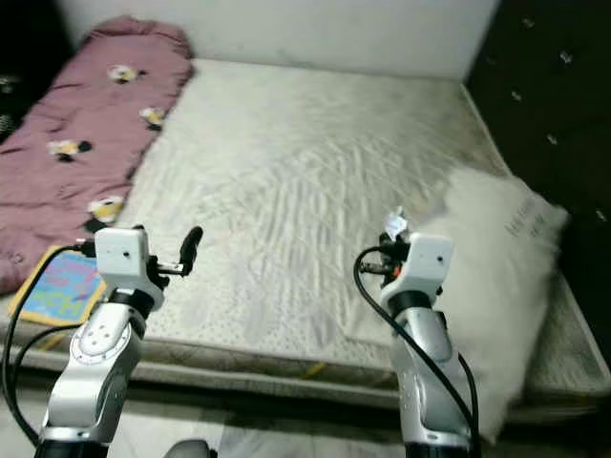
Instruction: Clean up the room
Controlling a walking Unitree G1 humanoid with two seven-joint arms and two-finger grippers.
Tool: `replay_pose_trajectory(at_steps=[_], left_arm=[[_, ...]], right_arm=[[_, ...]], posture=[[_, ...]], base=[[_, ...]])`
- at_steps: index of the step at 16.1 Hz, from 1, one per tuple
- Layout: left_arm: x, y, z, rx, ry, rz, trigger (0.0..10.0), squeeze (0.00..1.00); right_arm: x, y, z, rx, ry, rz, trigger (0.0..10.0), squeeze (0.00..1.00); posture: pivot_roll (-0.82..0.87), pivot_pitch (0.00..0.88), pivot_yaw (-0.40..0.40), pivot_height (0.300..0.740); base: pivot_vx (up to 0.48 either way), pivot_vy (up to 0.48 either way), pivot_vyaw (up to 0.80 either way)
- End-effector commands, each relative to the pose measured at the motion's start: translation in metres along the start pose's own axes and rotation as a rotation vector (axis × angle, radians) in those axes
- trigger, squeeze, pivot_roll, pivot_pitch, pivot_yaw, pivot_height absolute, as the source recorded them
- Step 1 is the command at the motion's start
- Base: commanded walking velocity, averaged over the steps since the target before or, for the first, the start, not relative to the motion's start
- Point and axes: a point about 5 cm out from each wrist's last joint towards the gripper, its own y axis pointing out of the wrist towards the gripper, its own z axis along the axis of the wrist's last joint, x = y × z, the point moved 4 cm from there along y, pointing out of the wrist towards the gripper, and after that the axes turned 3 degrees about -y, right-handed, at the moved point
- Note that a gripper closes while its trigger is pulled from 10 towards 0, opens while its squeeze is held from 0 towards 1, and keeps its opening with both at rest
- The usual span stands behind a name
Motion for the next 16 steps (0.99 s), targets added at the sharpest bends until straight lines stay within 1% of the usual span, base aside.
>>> replay_pose_trajectory(at_steps=[1,2,4,7,9,11,12,16], left_arm=[[-0.0006,0.0,-0.0016,-0.007,0.003,-0.005,10.0,0.0],[-0.0007,0.0007,-0.0012,-0.007,0.005,-0.005,10.0,0.0],[-0.001,0.0014,-0.0011,-0.009,-0.02,0.0,10.0,0.0],[0.0002,0.0017,-0.0008,-0.008,-0.016,-0.008,10.0,0.0],[0.0003,0.0013,-0.001,-0.009,-0.046,-0.001,10.0,0.0],[0.0005,0.0025,0.0,-0.007,-0.046,-0.002,10.0,0.0],[0.0001,0.0026,0.0,-0.007,-0.047,-0.001,10.0,0.0],[0.0009,0.0027,-0.0003,-0.012,-0.048,-0.004,10.0,0.0]], right_arm=[[0.0007,0.0002,-0.0035,-0.021,0.007,-0.01,10.0,0.0],[0.0009,0.0009,-0.0038,-0.023,0.009,-0.012,10.0,0.0],[0.0001,0.0011,-0.0062,-0.036,0.004,-0.011,10.0,0.0],[0.0025,0.0015,-0.0079,-0.042,0.006,-0.029,10.0,0.0],[0.0057,0.0029,-0.009,-0.049,0.009,-0.043,10.0,0.0],[0.0061,0.0045,-0.0087,-0.054,0.007,-0.045,10.0,0.0],[0.006,0.0044,-0.0088,-0.055,0.006,-0.046,10.0,0.0],[0.0055,0.004,-0.0097,-0.057,0.007,-0.048,10.0,0.0]], posture=[[-0.04,0.0,-0.046,0.74],[-0.04,0.0,-0.045,0.74],[-0.04,0.0,-0.044,0.74],[-0.04,0.0,-0.048,0.74],[-0.04,0.0,-0.052,0.74],[-0.04,0.0,-0.054,0.74],[-0.04,0.0,-0.054,0.74],[-0.04,0.0,-0.055,0.74]], base=[[0.0,0.0,0.0],[0.0,0.0,0.0],[0.0,0.0,0.0],[0.0,0.0,0.0],[0.0,0.0,0.0],[0.0,0.0,0.0],[0.0,0.0,-0.47],[0.0,0.371,0.0]])
